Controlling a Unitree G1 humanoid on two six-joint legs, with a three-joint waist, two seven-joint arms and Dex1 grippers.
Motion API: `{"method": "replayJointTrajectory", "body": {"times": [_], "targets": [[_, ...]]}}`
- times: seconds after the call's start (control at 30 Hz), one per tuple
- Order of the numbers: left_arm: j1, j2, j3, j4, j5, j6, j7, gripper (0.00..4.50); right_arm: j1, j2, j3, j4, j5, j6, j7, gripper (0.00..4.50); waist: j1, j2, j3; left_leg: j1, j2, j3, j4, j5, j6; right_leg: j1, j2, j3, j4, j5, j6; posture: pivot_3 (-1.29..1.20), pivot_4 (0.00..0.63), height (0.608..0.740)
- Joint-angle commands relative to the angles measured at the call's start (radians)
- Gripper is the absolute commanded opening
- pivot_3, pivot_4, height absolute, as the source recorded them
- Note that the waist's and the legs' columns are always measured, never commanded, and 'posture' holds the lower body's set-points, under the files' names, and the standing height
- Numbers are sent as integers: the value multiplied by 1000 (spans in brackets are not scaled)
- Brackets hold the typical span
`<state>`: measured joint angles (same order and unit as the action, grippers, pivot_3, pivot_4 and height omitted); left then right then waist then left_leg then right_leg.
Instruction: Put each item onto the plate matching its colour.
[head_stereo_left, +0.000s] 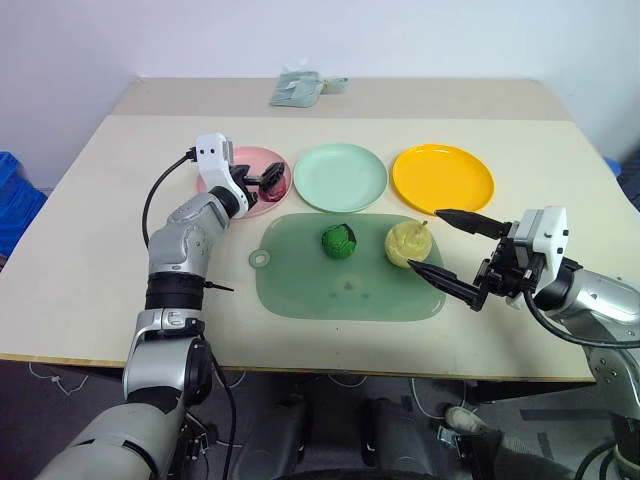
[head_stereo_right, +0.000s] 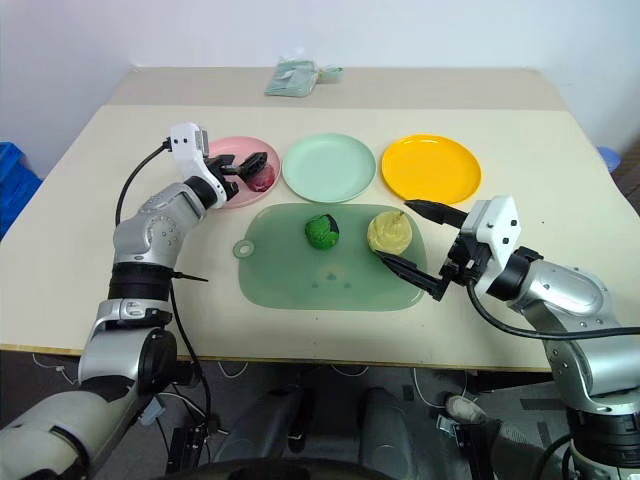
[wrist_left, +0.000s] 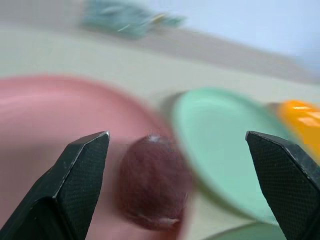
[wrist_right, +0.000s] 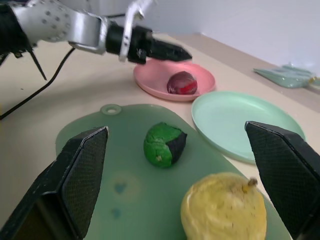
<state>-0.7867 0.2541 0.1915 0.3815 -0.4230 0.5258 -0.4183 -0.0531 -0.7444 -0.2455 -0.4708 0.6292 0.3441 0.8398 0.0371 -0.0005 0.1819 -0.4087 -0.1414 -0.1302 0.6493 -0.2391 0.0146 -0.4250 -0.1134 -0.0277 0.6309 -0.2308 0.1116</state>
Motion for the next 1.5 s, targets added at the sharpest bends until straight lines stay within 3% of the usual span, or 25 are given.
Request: {"method": "replayJointTrajectory", "body": {"times": [0.03,0.27,0.63,0.73,0.8,1.0,1.17,1.37,1.5], "targets": [[47,9,-56,-146,-50,58,-115,4458,5,9,-25,-47,5,-11,-14,4500,0,0,0,0,0,0,0,0,0,0,0,0,0,0,0,0,150,740],[95,54,-255,-254,-21,131,-319,4458,1,16,-12,-48,-4,-13,-31,4500,2,0,0,0,0,0,1,-2,4,0,1,0,0,0,0,0,150,740],[20,52,-462,-110,172,61,-390,4458,76,28,-46,-107,-10,-13,-71,4500,3,0,0,0,0,0,1,-2,5,0,1,0,0,0,-1,0,150,740],[10,41,-468,-80,206,49,-383,3638,98,29,-61,-126,-7,-12,-86,4500,3,0,0,0,0,0,1,-2,5,0,1,0,0,0,-1,0,150,740],[6,37,-464,-67,220,39,-383,2744,107,29,-66,-135,-7,-10,-94,4500,3,0,0,0,0,0,1,-2,5,0,1,0,0,0,-1,0,150,740],[-91,-50,-330,57,186,18,-276,2744,123,29,-74,-159,-5,-3,-117,4500,4,0,0,0,0,-1,2,-2,5,0,1,0,0,0,0,0,150,740],[-374,-143,-148,458,166,-120,-51,2744,110,25,-72,-165,-4,8,-133,4500,5,-2,1,0,0,-1,3,-2,5,1,1,-1,0,0,0,0,150,740],[-542,-179,-82,833,206,-304,20,2744,73,29,-44,-149,-16,14,-142,4500,1,-2,1,0,0,1,2,-2,4,1,0,-2,0,1,1,0,150,740],[-550,-195,-78,907,240,-339,15,4263,33,38,-18,-120,-36,13,-151,4500,2,-5,3,0,0,1,2,0,2,0,1,-2,0,1,1,0,150,740]]}}
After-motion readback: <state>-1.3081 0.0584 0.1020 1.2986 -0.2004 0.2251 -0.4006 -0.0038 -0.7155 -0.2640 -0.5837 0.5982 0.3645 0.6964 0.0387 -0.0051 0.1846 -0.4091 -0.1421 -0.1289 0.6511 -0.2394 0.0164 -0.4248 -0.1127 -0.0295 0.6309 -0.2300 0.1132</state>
